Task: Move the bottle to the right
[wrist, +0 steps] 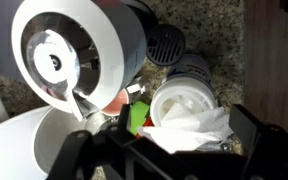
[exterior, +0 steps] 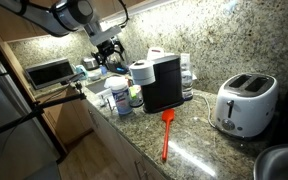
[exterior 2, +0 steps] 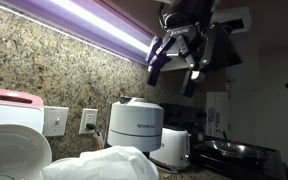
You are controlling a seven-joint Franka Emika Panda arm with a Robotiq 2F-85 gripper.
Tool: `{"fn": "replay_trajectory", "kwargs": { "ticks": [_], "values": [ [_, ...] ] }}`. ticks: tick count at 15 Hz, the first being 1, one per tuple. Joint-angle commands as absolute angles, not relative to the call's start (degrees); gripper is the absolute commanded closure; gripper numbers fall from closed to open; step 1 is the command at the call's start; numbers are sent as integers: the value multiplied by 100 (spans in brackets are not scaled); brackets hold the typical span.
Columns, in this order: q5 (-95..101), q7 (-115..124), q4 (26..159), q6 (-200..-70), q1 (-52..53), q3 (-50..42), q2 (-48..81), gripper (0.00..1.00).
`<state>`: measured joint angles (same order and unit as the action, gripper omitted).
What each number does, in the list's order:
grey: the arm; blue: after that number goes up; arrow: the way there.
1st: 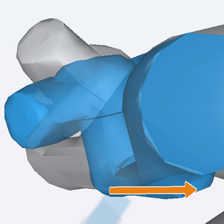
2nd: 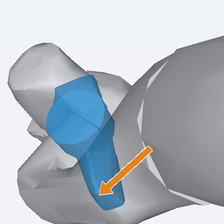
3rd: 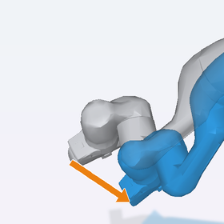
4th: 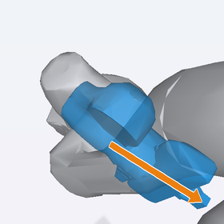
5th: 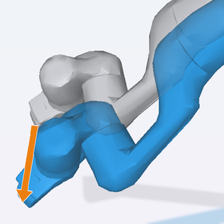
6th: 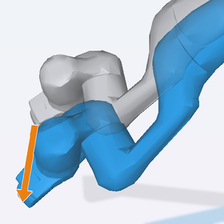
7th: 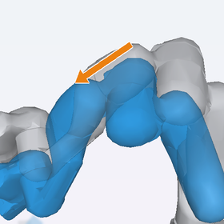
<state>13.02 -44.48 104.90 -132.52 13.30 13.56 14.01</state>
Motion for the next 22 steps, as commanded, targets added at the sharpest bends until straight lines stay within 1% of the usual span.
{"fn": "replay_trajectory", "kwargs": {
  "ticks": [1,5,6,12,18,22],
  "values": [
    [752,-4436,10029,-12485,1188,1410,1758,0],
    [580,-4703,9814,-12132,1173,1481,2026,0],
    [682,-4515,10073,-12413,1174,1421,1886,0],
    [494,-4800,9930,-12284,1115,1529,2068,0],
    [-313,-6103,9618,-12119,1071,1893,2714,0],
    [-124,-6063,9344,-12162,1325,1904,3112,0]
  ]
}}
